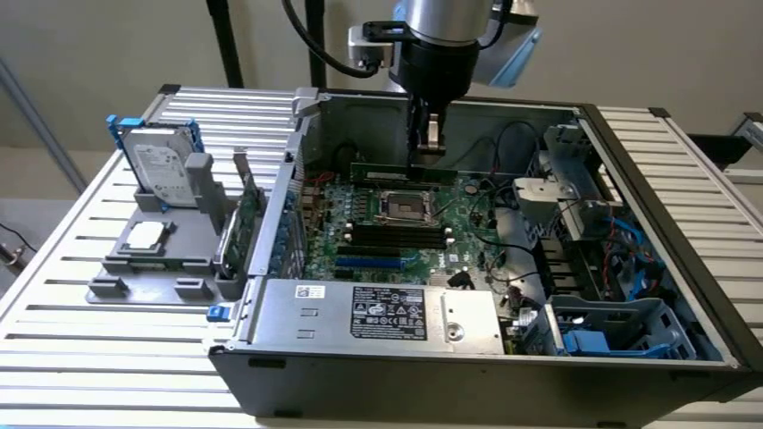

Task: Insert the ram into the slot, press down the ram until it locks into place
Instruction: 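Insert the ram into the slot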

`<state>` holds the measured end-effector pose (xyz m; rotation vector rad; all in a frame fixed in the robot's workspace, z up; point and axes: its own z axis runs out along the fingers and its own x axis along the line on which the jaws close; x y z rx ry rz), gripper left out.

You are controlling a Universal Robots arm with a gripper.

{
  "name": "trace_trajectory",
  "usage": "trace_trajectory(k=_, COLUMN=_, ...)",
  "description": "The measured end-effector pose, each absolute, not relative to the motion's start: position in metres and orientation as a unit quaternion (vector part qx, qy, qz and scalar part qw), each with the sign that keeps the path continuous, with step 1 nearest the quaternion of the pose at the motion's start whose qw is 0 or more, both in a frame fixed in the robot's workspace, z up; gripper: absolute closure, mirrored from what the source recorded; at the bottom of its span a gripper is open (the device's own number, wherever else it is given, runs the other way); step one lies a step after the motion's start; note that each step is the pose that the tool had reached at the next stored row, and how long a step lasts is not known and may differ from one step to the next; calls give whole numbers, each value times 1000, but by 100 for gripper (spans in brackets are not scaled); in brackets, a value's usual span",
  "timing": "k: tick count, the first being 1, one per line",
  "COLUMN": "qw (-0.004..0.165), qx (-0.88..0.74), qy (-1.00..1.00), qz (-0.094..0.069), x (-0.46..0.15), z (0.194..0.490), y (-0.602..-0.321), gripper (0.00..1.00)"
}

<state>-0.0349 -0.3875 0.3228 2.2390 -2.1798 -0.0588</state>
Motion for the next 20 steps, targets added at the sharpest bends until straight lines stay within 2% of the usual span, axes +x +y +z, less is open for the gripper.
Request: trace_trajectory(k=20, qw=8, qx=716, qy=-697, qz=-19, x=-33, z=286, y=-389, gripper=87)
